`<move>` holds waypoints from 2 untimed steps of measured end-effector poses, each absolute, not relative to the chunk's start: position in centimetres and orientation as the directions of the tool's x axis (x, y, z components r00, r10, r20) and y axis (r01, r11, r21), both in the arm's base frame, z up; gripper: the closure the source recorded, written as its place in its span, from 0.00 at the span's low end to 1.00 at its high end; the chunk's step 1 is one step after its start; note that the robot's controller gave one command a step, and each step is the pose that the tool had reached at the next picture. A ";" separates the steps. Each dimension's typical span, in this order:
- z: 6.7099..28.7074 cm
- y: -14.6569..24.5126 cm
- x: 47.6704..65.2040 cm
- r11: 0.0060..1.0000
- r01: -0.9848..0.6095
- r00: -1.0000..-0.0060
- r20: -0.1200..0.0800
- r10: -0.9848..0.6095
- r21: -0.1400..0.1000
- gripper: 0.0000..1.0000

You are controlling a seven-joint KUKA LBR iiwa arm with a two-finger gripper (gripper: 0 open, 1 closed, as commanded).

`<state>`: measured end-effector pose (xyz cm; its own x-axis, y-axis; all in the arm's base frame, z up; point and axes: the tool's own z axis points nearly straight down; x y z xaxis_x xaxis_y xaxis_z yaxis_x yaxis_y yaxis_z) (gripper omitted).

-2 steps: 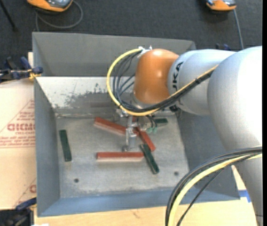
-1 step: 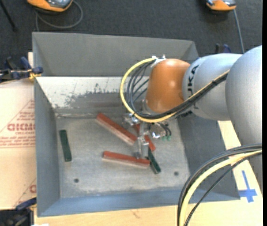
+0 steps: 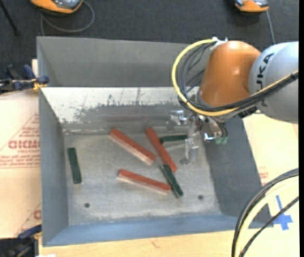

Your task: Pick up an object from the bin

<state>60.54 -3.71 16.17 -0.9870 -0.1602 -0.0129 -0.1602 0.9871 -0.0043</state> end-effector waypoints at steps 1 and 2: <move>7.0 -2.4 65.3 0.950 -0.312 -0.950 -0.006 -0.312 -0.003 0.00; 10.6 4.8 65.6 0.975 -0.224 -0.974 -0.010 -0.224 0.002 0.00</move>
Offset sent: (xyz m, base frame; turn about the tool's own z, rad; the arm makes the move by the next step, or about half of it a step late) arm 0.0459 0.0150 -0.0917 -0.1590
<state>65.57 4.78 10.62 -0.9745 -0.2242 -0.0096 -0.2242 0.9745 0.0019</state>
